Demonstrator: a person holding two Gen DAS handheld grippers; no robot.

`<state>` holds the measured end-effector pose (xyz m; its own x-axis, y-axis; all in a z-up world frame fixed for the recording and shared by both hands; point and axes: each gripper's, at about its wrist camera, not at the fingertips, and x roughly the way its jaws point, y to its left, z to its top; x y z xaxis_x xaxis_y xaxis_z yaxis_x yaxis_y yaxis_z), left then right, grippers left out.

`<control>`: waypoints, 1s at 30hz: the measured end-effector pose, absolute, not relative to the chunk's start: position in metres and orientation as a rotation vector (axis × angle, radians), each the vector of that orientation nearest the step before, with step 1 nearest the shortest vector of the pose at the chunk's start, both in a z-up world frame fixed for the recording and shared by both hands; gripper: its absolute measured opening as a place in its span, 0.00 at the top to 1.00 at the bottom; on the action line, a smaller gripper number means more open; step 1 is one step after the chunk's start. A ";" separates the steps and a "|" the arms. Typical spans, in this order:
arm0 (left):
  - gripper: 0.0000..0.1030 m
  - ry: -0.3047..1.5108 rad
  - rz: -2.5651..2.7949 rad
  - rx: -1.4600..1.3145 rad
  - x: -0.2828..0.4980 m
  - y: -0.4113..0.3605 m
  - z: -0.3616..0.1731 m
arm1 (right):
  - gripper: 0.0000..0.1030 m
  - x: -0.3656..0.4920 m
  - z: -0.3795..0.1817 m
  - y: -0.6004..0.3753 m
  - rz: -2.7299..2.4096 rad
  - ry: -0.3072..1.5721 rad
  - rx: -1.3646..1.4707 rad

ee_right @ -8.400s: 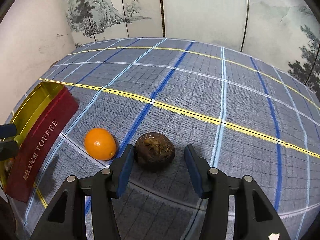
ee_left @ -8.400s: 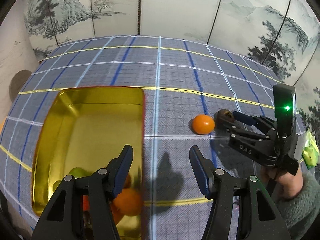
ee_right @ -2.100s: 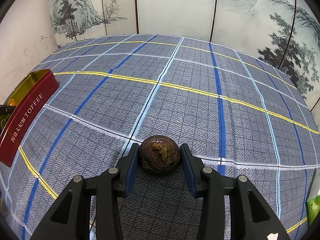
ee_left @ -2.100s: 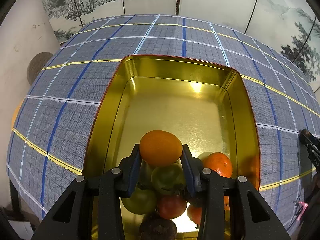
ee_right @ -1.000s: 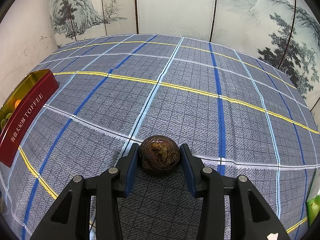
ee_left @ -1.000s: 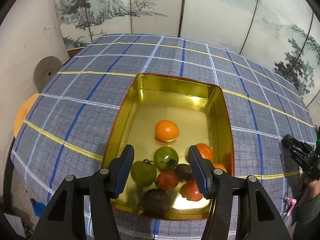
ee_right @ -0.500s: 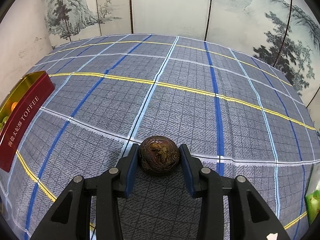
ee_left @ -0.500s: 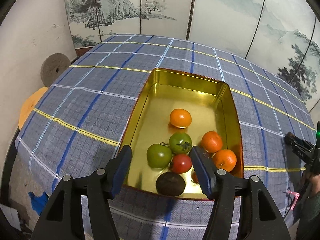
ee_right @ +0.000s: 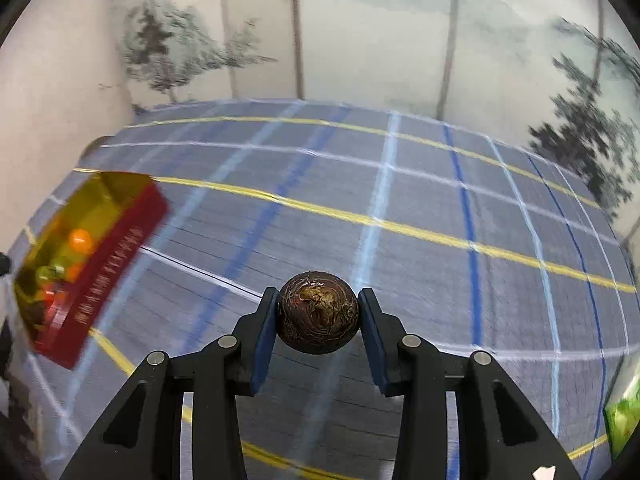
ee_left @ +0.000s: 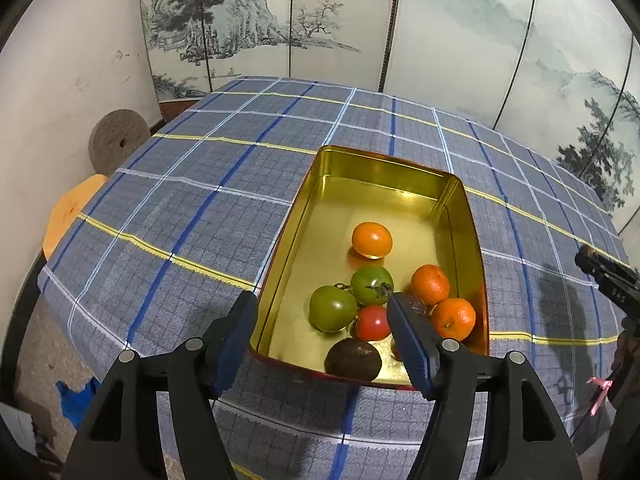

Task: Organize fruits
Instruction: 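Carry the brown fruit with the right gripper into the tin and release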

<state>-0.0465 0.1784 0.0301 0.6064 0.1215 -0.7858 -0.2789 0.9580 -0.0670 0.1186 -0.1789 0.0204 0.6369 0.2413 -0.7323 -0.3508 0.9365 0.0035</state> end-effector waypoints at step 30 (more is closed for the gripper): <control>0.31 0.892 0.394 -0.251 -0.078 0.234 0.025 | 0.64 0.055 0.027 0.024 0.768 0.826 -0.293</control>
